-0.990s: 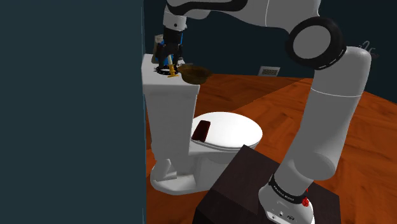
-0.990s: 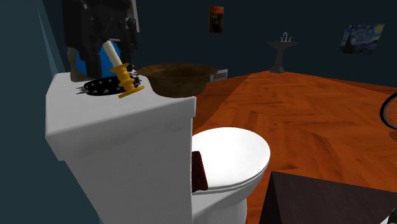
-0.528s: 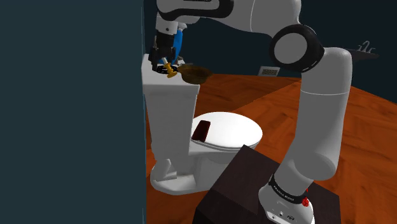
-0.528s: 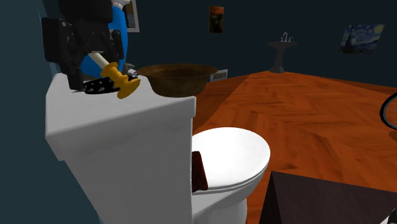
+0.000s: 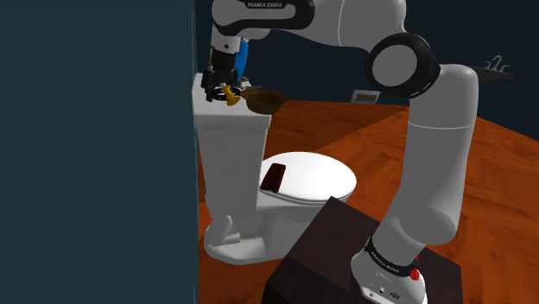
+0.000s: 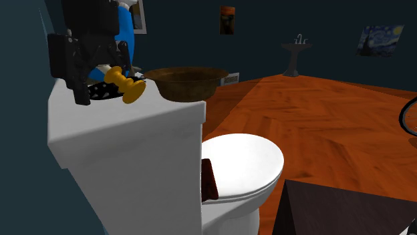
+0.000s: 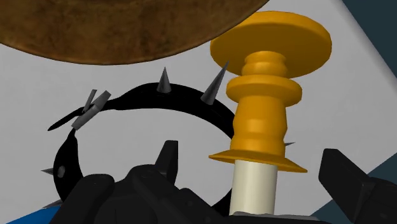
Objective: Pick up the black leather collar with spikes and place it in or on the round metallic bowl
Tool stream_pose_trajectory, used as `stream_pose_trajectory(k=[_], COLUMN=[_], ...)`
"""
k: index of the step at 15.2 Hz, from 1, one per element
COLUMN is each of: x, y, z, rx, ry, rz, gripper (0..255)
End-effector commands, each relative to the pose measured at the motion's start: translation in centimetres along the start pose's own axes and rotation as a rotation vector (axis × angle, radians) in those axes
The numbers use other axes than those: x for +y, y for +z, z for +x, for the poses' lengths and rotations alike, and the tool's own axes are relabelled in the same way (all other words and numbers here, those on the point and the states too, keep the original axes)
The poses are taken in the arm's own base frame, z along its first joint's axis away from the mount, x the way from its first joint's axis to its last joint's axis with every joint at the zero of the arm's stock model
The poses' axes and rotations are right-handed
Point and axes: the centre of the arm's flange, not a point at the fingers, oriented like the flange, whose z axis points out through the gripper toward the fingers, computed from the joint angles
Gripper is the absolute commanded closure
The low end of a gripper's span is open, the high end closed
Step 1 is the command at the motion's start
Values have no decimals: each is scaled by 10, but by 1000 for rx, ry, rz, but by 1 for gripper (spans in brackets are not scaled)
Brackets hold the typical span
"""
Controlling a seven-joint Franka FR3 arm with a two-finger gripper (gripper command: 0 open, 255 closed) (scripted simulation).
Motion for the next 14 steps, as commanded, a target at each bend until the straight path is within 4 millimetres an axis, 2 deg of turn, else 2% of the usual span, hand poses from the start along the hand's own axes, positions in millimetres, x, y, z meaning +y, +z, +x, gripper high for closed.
stream_pose_trajectory(k=[1, 2, 3, 12, 14], x=[0, 0, 0, 0, -1], y=[1, 1, 1, 1, -10], z=[0, 0, 0, 0, 1], rx=[-1, -1, -1, -1, -1], ry=[0, 0, 0, 0, 0], rz=[0, 0, 0, 0, 0], gripper=[0, 0, 255, 255, 255])
